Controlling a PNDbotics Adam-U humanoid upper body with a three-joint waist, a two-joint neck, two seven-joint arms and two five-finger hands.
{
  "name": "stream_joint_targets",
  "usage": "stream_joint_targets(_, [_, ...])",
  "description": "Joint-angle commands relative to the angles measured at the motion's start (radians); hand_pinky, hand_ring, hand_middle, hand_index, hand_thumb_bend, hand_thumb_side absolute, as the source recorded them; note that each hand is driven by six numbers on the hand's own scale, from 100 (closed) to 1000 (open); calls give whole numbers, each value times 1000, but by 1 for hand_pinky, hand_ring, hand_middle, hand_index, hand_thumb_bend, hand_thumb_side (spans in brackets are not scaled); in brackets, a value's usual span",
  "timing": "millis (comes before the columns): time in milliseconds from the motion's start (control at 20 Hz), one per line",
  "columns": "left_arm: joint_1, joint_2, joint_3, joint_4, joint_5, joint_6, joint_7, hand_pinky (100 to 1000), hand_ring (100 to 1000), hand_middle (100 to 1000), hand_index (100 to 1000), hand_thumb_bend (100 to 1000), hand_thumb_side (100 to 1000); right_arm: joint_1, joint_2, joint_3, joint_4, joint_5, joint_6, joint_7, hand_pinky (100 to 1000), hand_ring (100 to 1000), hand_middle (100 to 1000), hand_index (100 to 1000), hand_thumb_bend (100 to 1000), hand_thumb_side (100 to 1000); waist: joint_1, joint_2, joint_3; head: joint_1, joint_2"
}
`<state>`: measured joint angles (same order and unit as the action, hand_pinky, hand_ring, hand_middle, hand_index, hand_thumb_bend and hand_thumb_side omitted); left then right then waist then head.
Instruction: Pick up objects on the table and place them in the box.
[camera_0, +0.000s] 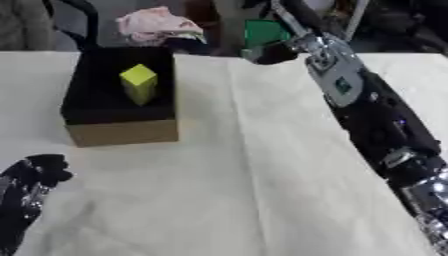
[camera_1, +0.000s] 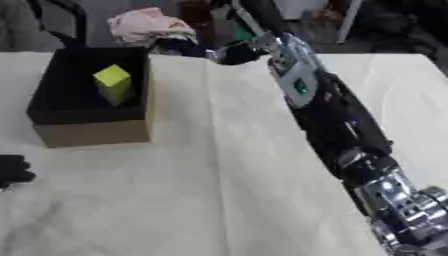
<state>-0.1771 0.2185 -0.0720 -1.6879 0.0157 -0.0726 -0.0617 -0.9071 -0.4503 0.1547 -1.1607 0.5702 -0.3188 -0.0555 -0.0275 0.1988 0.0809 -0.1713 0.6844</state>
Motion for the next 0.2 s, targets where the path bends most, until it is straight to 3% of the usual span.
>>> stream_joint_targets(50, [-2, 5, 11, -11, -2, -1, 8, 683, 575, 565, 680, 544, 616, 36, -65, -6, -104, -58, 23, -45, 625, 765, 660, 864, 379, 227, 5, -21, -10, 18, 20])
stream_joint_targets(200, [-1, 3, 12, -11, -2, -1, 9, 683, 575, 565, 679, 543, 617, 117, -91, -10, -187, -109, 52, -66, 621, 763, 655, 864, 354, 246, 11, -20, -27, 26, 31])
